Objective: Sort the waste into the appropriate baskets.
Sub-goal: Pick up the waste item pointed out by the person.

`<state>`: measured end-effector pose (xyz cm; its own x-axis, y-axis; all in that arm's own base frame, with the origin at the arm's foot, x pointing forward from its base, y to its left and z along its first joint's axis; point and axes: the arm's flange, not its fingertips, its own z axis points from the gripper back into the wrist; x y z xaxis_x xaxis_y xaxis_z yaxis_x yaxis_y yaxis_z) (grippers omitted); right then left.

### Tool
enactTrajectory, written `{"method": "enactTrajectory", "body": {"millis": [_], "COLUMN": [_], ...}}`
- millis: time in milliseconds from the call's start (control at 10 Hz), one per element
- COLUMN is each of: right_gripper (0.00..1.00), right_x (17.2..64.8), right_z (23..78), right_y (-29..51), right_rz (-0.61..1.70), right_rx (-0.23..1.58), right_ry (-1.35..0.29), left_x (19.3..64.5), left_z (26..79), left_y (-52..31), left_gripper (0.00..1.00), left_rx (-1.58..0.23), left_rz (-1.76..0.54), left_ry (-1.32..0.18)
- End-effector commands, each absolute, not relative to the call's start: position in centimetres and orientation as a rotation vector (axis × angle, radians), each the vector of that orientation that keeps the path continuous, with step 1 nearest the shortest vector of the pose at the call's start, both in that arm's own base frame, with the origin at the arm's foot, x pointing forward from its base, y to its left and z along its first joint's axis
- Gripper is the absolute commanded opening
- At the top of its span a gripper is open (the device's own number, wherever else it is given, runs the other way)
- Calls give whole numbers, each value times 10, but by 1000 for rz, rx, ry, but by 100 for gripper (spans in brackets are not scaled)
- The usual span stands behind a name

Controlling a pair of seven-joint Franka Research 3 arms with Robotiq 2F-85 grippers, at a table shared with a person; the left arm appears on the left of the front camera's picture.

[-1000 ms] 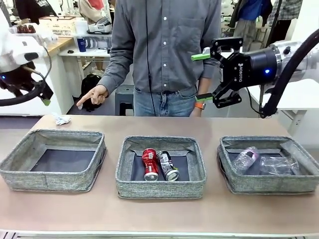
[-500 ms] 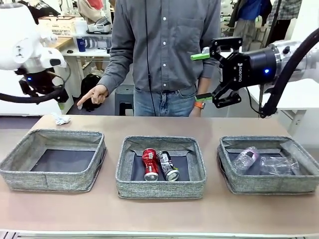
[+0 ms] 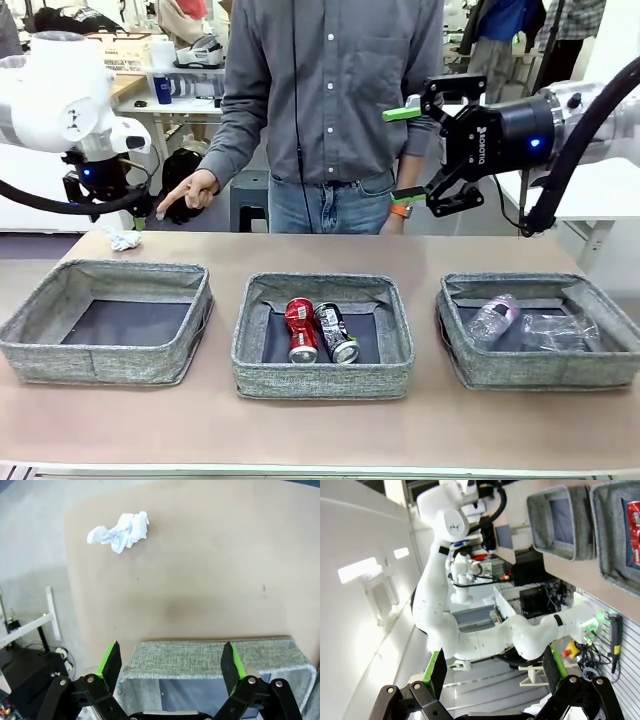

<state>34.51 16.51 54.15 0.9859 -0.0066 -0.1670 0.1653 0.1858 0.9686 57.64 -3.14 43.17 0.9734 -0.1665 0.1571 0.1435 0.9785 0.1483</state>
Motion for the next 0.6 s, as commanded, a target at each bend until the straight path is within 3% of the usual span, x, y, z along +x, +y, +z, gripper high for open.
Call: {"method": "enactTrajectory", "body": {"millis": [0,500], "right_gripper": [100,100], "right_x": [345,345], "right_z": [544,544], "right_y": [164,164], "right_rz": [-117,-117], "right_rx": [1375,1375], "right_ry": [144,144], "left_x": [585,607], "left_z": [430,396], "left_y": [-29,-17], "left_gripper": [100,100], "left_rx": [165,145], "left_rz": [-129,-133], "left_ry": [-155,-117]}}
